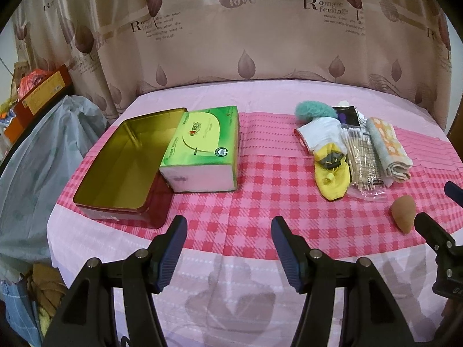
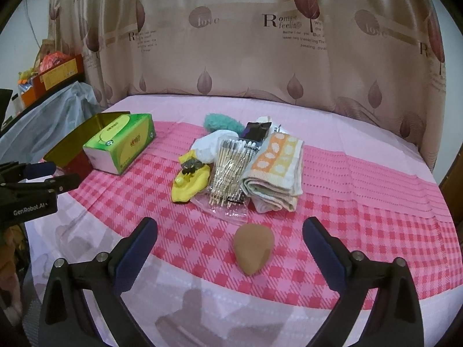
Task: Organize soft objects
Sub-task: 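Reach the right gripper to the beige makeup sponge and close on it, then grasp the folded orange-dotted towel with the left gripper while the right gripper holds the sponge, then carry the towel into the gold tin with the left gripper and release it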
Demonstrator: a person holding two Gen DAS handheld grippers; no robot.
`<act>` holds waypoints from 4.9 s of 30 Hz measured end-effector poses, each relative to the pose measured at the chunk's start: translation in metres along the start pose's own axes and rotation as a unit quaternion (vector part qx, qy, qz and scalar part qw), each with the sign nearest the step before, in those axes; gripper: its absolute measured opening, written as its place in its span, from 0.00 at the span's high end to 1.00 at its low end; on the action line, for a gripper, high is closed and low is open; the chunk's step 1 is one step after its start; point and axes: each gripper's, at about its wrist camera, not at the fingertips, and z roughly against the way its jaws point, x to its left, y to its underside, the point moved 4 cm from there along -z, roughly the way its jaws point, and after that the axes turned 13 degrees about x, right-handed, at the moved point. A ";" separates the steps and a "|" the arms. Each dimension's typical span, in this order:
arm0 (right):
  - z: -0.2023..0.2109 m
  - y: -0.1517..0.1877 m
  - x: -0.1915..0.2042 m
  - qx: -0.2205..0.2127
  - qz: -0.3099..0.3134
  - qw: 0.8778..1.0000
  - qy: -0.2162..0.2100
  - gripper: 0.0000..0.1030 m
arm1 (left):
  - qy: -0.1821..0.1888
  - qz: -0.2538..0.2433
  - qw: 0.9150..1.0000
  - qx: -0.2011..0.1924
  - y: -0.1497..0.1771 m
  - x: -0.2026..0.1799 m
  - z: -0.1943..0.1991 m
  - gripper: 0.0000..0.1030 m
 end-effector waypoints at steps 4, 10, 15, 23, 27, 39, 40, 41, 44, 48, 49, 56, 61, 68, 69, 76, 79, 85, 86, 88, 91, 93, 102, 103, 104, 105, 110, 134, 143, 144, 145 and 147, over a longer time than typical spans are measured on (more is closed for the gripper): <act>-0.004 0.001 -0.003 0.009 -0.004 1.000 -0.003 0.10 | -0.003 0.004 1.000 0.002 -0.001 0.004 -0.003 0.40; -0.015 0.005 -0.011 0.029 -0.017 0.999 -0.002 0.15 | -0.006 0.008 1.000 0.005 -0.002 0.009 -0.009 0.40; -0.028 0.009 -0.013 0.049 -0.017 0.999 0.003 0.18 | -0.006 0.007 1.000 0.012 -0.004 0.011 -0.017 0.40; -0.050 0.006 -0.020 0.065 -0.017 0.998 0.012 0.31 | -0.002 -0.006 1.000 0.029 -0.009 0.006 -0.037 0.40; -0.063 0.002 -0.022 0.072 -0.017 0.997 0.011 0.36 | 0.000 -0.014 0.999 0.037 -0.013 0.002 -0.047 0.40; -0.083 0.006 -0.026 0.100 -0.022 0.995 -0.003 0.63 | 0.004 -0.042 0.998 0.055 -0.027 -0.019 -0.065 0.40; -0.083 0.005 -0.026 0.100 -0.022 0.995 -0.004 0.63 | 0.005 -0.044 0.998 0.054 -0.028 -0.021 -0.065 0.40; -0.083 0.006 -0.027 0.099 -0.020 0.995 -0.004 0.63 | 0.006 -0.045 0.998 0.054 -0.031 -0.023 -0.064 0.40; -0.081 0.006 -0.029 0.098 -0.025 0.995 -0.009 0.64 | 0.012 -0.048 0.997 0.055 -0.036 -0.030 -0.063 0.40; -0.074 0.004 -0.034 0.091 -0.036 0.995 -0.009 0.64 | 0.018 -0.054 0.997 0.049 -0.043 -0.038 -0.058 0.40; -0.071 0.003 -0.036 0.088 -0.040 0.995 -0.008 0.64 | 0.021 -0.055 0.997 0.047 -0.045 -0.040 -0.056 0.40; -0.060 -0.002 -0.049 0.076 -0.063 0.995 -0.003 0.64 | 0.068 -0.058 0.994 0.057 -0.058 -0.053 -0.048 0.40; -0.048 -0.005 -0.064 0.061 -0.082 0.995 0.007 0.64 | 0.081 -0.084 0.992 0.055 -0.069 -0.078 -0.038 0.40; -0.021 -0.005 -0.103 0.031 -0.129 0.990 0.048 0.64 | 0.134 -0.143 0.978 0.069 -0.087 -0.136 -0.029 0.40; -0.015 -0.005 -0.110 0.026 -0.137 0.989 0.056 0.64 | 0.140 -0.144 0.977 0.073 -0.089 -0.143 -0.029 0.40; 0.011 0.000 -0.159 -0.006 -0.205 0.976 0.069 0.64 | 0.165 -0.156 0.969 0.095 -0.107 -0.189 -0.034 0.40; 0.013 0.003 -0.165 -0.007 -0.216 0.974 0.062 0.64 | 0.171 -0.162 0.966 0.110 -0.113 -0.206 -0.040 0.40; 0.014 0.003 -0.166 -0.012 -0.217 0.975 0.052 0.64 | 0.154 -0.159 0.966 0.131 -0.120 -0.228 -0.062 0.40; 0.014 0.003 -0.166 -0.012 -0.217 0.975 0.049 0.64 | 0.153 -0.157 0.966 0.136 -0.120 -0.229 -0.066 0.40; 0.013 0.004 -0.167 -0.011 -0.220 0.974 0.044 0.64 | 0.162 -0.146 0.964 0.150 -0.120 -0.232 -0.075 0.40; 0.010 0.004 -0.167 -0.009 -0.222 0.974 0.037 0.64 | 0.174 -0.137 0.962 0.158 -0.121 -0.235 -0.081 0.40; 0.009 0.003 -0.166 -0.008 -0.223 0.974 0.031 0.64 | 0.176 -0.138 0.963 0.153 -0.121 -0.235 -0.081 0.41; 0.010 0.003 -0.163 -0.011 -0.221 0.975 0.029 0.64 | 0.193 -0.151 0.960 0.137 -0.120 -0.244 -0.065 0.81; 0.010 0.003 -0.163 -0.011 -0.220 0.975 0.030 0.64 | 0.194 -0.152 0.960 0.134 -0.120 -0.242 -0.062 0.81; 0.010 0.003 -0.164 -0.011 -0.220 0.975 0.030 0.64 | 0.194 -0.151 0.960 0.132 -0.120 -0.241 -0.060 0.81; 0.010 0.003 -0.164 -0.011 -0.219 0.975 0.030 0.64 | 0.196 -0.153 0.960 0.129 -0.119 -0.239 -0.057 0.81; 0.008 0.003 -0.162 -0.009 -0.217 0.976 0.030 0.64 | 0.204 -0.153 0.960 0.121 -0.119 -0.232 -0.044 0.82; 0.003 0.002 -0.151 0.002 -0.195 0.980 0.042 0.63 | 0.095 -0.102 0.990 0.037 -0.151 -0.062 0.014 0.82; 0.000 0.003 -0.147 0.007 -0.184 0.981 0.053 0.63 | 0.009 -0.018 0.998 0.056 -0.151 0.062 -0.021 0.82; 0.000 0.003 -0.146 0.008 -0.183 0.982 0.053 0.63 | -0.001 -0.009 0.998 0.063 -0.148 0.076 -0.027 0.82; -0.001 0.003 -0.146 0.008 -0.181 0.982 0.055 0.63 | -0.007 -0.001 0.998 0.067 -0.147 0.087 -0.033 0.82; -0.001 0.002 -0.145 0.008 -0.178 0.982 0.058 0.63 | -0.025 0.012 0.997 0.075 -0.142 0.111 -0.045 0.82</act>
